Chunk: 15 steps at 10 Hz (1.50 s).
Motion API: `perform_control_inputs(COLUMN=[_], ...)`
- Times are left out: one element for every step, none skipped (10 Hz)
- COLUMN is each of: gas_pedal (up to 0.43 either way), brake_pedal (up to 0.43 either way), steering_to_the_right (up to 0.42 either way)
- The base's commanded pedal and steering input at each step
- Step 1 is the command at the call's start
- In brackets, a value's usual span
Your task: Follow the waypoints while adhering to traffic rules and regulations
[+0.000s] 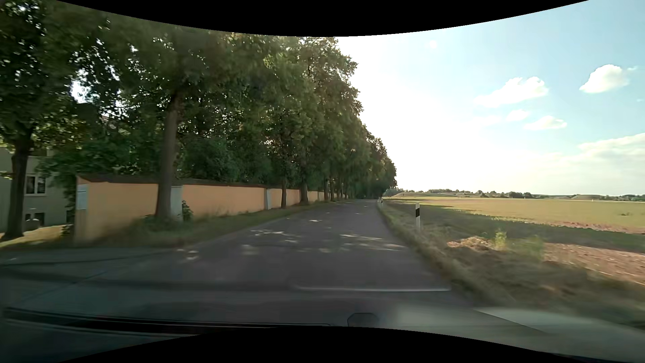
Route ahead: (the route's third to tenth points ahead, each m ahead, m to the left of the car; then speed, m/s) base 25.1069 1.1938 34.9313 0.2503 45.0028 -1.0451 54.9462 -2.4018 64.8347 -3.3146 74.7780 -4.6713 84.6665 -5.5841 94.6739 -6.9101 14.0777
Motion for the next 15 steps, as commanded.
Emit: perform_control_inputs(gas_pedal=[0.079, 0.079, 0.079, 0.079, 0.079, 0.079, 0.079, 0.079, 0.079, 0.079, 0.079, 0.079, 0.079, 0.079, 0.079], brake_pedal=[0.006, 0.006, 0.006, 0.006, 0.006, 0.006, 0.006, 0.006, 0.006, 0.006, 0.006, 0.006, 0.006, 0.006, 0.006], steering_to_the_right=[0.026, 0.025, 0.025, 0.023, 0.023, 0.021, 0.020, 0.018, 0.017, 0.016, 0.015, 0.013, 0.011, 0.009, 0.007])
